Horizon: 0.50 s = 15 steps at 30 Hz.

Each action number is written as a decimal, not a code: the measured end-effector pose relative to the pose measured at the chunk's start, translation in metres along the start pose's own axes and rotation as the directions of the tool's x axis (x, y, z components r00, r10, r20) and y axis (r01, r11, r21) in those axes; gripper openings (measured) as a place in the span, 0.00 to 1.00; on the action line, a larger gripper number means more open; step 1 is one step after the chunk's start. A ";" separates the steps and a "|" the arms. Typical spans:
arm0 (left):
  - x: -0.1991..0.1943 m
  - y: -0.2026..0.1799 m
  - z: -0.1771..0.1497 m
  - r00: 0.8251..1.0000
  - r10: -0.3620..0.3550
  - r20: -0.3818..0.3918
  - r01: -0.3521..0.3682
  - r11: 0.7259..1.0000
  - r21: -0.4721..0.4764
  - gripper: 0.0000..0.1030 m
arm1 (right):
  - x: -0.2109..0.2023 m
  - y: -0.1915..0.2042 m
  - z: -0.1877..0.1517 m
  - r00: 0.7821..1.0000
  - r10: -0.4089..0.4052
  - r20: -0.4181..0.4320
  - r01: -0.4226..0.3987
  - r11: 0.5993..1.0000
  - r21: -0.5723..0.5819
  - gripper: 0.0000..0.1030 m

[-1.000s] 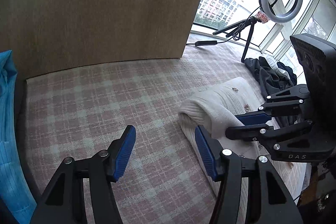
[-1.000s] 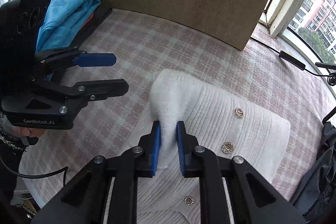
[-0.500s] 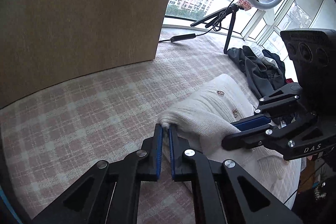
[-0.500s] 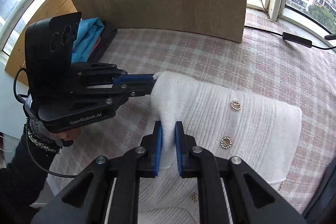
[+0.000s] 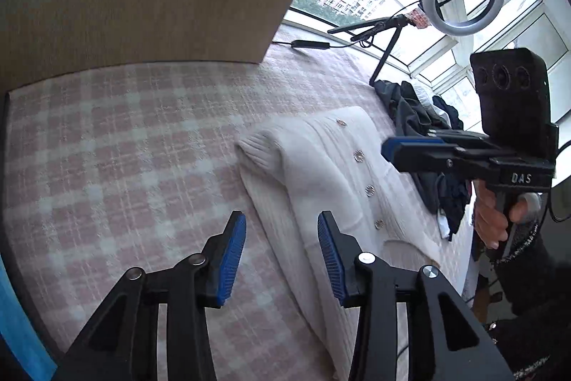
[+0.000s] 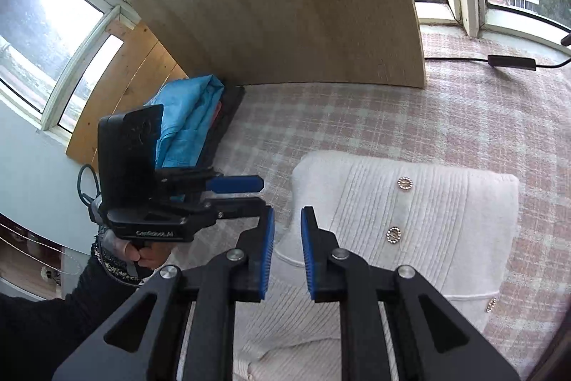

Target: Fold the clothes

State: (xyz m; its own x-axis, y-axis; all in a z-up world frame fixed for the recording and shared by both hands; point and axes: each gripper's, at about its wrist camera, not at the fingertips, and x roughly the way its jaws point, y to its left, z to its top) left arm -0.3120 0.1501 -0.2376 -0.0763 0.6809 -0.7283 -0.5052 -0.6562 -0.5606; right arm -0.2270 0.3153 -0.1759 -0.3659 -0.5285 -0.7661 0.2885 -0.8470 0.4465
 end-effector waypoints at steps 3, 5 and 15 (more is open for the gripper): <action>0.011 -0.023 -0.040 0.999 -0.017 -0.046 0.016 1.000 -0.008 0.41 | 0.005 0.015 -0.010 0.999 -0.036 0.012 0.037 0.995 -0.089 0.15; 0.023 -0.039 -0.063 0.996 -0.032 -0.084 0.032 0.999 0.004 0.22 | 0.027 0.020 -0.019 0.998 -0.058 -0.038 0.052 0.990 -0.132 0.14; -0.027 -0.051 -0.080 0.989 0.148 -0.013 -0.149 0.988 -0.029 0.26 | -0.002 0.003 -0.012 0.999 0.050 -0.003 -0.050 0.997 -0.054 0.14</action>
State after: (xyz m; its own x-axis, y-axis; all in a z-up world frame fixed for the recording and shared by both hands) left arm -0.2152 0.1390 -0.2214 -0.1395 0.5720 -0.8083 -0.4627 -0.7593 -0.4575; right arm -0.2144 0.3144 -0.1782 -0.3484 -0.5699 -0.7442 0.3535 -0.8152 0.4588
